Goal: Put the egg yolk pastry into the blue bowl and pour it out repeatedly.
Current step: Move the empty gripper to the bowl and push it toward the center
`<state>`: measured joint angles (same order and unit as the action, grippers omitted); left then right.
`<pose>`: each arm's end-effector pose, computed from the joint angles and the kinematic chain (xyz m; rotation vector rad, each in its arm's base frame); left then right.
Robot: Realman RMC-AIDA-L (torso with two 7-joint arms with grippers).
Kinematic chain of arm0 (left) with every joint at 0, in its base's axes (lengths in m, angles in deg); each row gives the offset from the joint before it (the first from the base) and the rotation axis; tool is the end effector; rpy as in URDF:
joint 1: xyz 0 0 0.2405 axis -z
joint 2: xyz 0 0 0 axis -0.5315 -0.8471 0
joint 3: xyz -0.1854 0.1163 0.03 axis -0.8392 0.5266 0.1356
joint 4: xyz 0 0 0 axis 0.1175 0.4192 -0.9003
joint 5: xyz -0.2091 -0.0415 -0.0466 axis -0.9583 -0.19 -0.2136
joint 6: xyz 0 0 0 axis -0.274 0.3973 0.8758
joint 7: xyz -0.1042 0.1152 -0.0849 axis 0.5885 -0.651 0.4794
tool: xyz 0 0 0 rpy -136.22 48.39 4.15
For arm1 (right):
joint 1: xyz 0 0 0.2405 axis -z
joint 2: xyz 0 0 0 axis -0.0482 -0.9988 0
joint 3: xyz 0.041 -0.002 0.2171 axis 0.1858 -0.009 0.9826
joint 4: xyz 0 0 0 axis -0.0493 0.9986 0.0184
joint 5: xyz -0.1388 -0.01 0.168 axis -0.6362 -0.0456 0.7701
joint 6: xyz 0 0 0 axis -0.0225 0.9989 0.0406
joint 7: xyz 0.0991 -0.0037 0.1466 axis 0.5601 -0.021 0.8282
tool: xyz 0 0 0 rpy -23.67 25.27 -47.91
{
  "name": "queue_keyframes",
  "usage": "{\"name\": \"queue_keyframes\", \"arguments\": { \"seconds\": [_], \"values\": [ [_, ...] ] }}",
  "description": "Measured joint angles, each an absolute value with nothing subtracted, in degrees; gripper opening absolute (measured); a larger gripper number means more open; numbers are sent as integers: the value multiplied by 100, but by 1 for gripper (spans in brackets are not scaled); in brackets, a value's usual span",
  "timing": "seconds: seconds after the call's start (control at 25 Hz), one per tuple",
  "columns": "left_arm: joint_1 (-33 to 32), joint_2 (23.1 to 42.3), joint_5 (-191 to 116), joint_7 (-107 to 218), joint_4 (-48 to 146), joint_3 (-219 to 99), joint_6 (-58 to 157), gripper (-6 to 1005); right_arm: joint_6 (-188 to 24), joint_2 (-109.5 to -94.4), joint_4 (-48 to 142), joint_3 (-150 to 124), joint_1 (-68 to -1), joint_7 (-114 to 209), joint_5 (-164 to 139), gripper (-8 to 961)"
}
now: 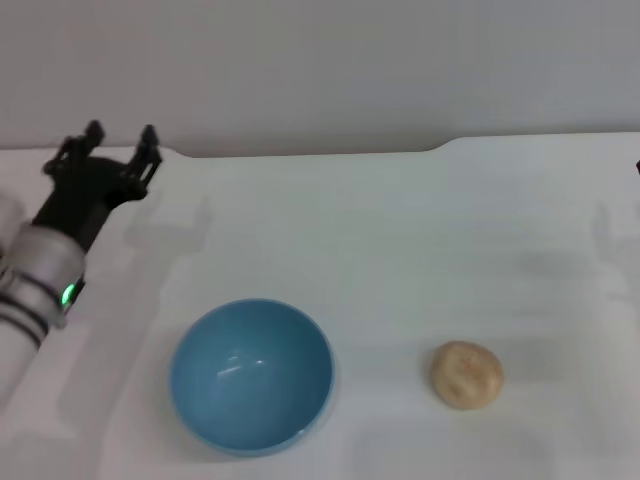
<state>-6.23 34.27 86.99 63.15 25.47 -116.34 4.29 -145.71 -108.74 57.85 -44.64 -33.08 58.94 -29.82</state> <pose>-0.2654 0.3840 -0.0292 -1.7177 -0.6216 -0.7210 0.3261 0.3479 0.0130 -1.4193 0.6913 0.7368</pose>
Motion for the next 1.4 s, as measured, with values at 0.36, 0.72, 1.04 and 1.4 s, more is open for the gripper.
{"name": "queue_keyframes", "arguments": {
  "seconds": [0.36, 0.72, 1.04, 1.4],
  "values": [
    [338, 2876, 9015, 6426, 1449, -11922, 3232, 646, -14597, -10886, 5801, -4462, -3277, 5895, -2982, 503],
    [71, 2820, 10020, 5231, -1618, -14291, 8108, 646, -14575, -10890, 5768, -4462, -3270, 5875, -2982, 502],
    [-409, 3546, 9929, 3271, -3534, -16058, 11355, 647, -14569, -10878, 5738, -4462, -3316, 5848, -2982, 504],
    [-369, 3533, 9990, 3291, -4577, -16363, 14154, 646, -14565, -10874, 5694, -4491, -3317, 5843, -2982, 503]
  ]
}}
